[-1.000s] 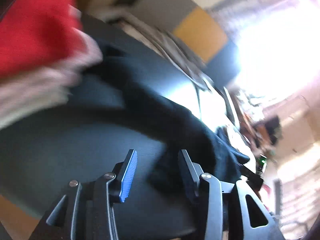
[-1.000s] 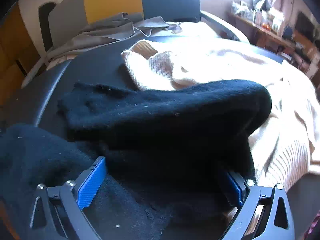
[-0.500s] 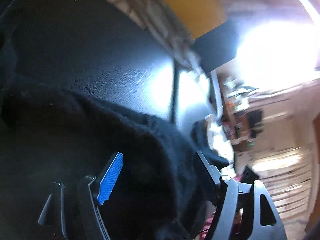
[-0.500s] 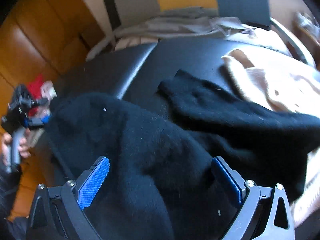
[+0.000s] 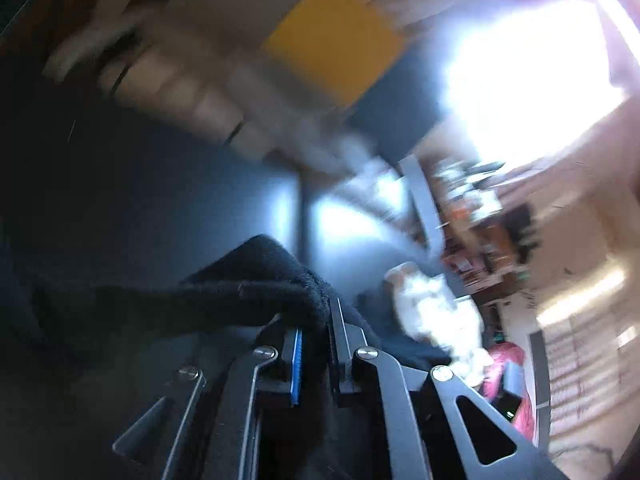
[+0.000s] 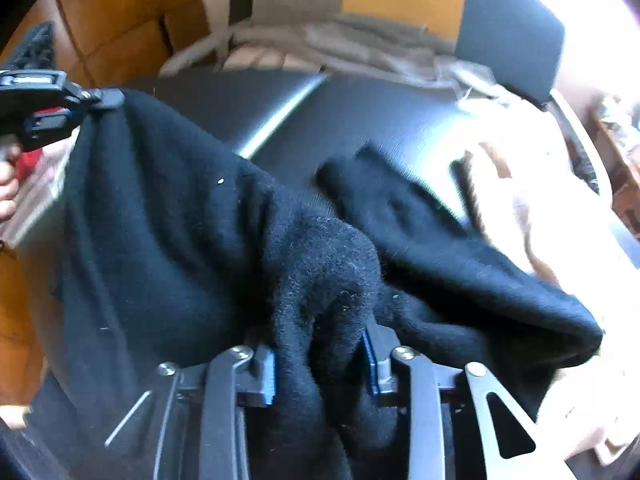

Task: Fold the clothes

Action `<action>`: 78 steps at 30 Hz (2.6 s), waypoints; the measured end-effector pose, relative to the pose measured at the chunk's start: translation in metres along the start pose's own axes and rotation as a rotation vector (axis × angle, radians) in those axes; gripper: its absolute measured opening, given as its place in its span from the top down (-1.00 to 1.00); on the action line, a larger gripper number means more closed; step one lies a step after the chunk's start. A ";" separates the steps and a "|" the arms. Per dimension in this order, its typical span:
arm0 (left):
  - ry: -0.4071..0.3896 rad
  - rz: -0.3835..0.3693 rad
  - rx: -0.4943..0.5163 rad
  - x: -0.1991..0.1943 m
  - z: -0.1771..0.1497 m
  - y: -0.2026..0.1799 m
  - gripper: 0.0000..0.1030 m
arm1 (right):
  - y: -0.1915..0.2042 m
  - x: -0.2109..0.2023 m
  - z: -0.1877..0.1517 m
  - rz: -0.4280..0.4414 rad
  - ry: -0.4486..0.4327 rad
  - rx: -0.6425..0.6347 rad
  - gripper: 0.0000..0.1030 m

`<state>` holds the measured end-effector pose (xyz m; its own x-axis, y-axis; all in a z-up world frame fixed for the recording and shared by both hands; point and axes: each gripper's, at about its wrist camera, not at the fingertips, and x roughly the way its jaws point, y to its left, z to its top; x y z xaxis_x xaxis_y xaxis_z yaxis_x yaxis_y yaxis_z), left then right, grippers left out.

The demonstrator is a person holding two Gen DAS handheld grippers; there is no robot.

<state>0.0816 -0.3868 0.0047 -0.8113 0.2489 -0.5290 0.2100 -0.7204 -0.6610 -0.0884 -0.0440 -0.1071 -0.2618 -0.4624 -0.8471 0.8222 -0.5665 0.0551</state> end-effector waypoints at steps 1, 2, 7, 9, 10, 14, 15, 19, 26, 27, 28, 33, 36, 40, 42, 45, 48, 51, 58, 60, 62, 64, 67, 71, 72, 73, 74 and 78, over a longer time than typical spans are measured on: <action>-0.029 -0.033 0.029 -0.015 0.001 -0.009 0.83 | 0.002 -0.017 0.001 0.016 -0.055 0.027 0.43; -0.052 -0.061 0.061 -0.029 -0.002 -0.017 0.83 | 0.008 -0.034 0.001 0.029 -0.108 0.036 0.44; -0.035 0.064 0.075 -0.081 -0.061 0.013 0.83 | 0.057 -0.097 -0.038 0.140 -0.220 -0.040 0.43; 0.009 0.167 0.008 -0.096 -0.093 0.049 0.83 | 0.084 -0.095 -0.063 0.188 -0.167 -0.080 0.41; 0.032 0.218 -0.026 -0.103 -0.109 0.067 0.82 | 0.096 -0.088 -0.075 0.211 -0.127 -0.103 0.36; 0.124 0.420 -0.170 -0.114 -0.162 0.125 0.61 | 0.138 -0.057 -0.116 0.287 0.029 -0.173 0.23; 0.123 0.458 -0.196 -0.120 -0.171 0.133 0.60 | 0.143 -0.052 -0.121 0.305 0.053 -0.173 0.19; 0.064 0.460 -0.277 -0.148 -0.172 0.146 0.50 | 0.134 -0.058 -0.105 0.369 0.047 -0.154 -0.05; -0.062 0.380 -0.020 -0.137 -0.113 0.098 0.16 | 0.095 -0.080 -0.044 0.512 -0.158 0.093 -0.69; -0.053 0.379 0.060 -0.124 -0.106 0.085 0.15 | 0.092 -0.074 -0.035 0.511 -0.169 0.128 -0.71; -0.038 0.380 0.148 -0.111 -0.096 0.072 0.13 | 0.092 -0.066 -0.027 0.505 -0.168 0.154 -0.71; 0.049 0.272 0.477 -0.042 -0.079 0.012 0.04 | 0.093 0.010 -0.001 0.421 -0.029 0.233 -0.63; 0.139 0.239 0.533 0.012 -0.063 0.009 0.04 | 0.087 0.044 0.005 0.400 0.024 0.285 -0.60; 0.297 0.301 0.380 0.081 -0.040 0.055 0.04 | 0.087 0.060 0.012 0.357 -0.004 0.247 -0.21; 0.329 0.408 0.275 0.090 -0.038 0.091 0.06 | 0.088 0.064 0.013 0.281 -0.002 0.176 0.21; 0.248 0.457 0.142 0.064 -0.035 0.126 0.06 | 0.082 0.063 0.013 0.237 -0.020 0.139 0.58; 0.152 0.545 0.016 0.024 -0.036 0.161 0.06 | 0.035 0.059 0.000 0.344 -0.069 0.321 0.52; 0.091 0.606 -0.098 -0.011 -0.039 0.190 0.07 | -0.021 0.048 -0.021 0.336 -0.130 0.494 0.52; 0.054 0.682 -0.118 -0.030 -0.046 0.164 0.07 | -0.103 0.004 -0.058 -0.055 -0.130 0.632 0.63; -0.007 0.623 -0.100 -0.039 -0.047 0.141 0.05 | -0.109 -0.013 -0.064 -0.083 -0.118 0.649 0.43; -0.039 0.556 -0.077 -0.043 -0.046 0.121 0.01 | -0.096 -0.026 -0.060 0.013 -0.137 0.596 -0.01; 0.012 0.480 -0.031 -0.034 -0.044 0.106 0.00 | -0.067 -0.029 -0.047 0.113 -0.137 0.501 -0.35; 0.131 0.441 0.013 -0.004 -0.044 0.096 -0.01 | -0.015 -0.018 -0.024 0.267 -0.103 0.374 -0.36; 0.264 0.430 0.006 0.034 -0.055 0.097 -0.03 | 0.044 0.022 0.002 0.346 0.008 0.282 -0.35; 0.296 0.438 0.003 0.043 -0.059 0.097 -0.04 | 0.053 0.033 0.005 0.355 0.040 0.270 -0.35; 0.320 0.456 -0.001 0.050 -0.062 0.099 -0.04 | 0.059 0.044 0.009 0.371 0.064 0.269 -0.35; 0.344 0.469 0.006 0.056 -0.066 0.101 -0.06 | 0.063 0.052 0.012 0.378 0.080 0.272 -0.36; 0.378 0.507 0.090 0.067 -0.081 0.091 -0.14 | 0.065 0.065 0.023 0.394 0.072 0.277 -0.34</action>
<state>0.0900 -0.3834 -0.1341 -0.3711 0.0619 -0.9265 0.4571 -0.8563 -0.2403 -0.0632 -0.1266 -0.1460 0.0860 -0.6357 -0.7671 0.6839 -0.5222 0.5095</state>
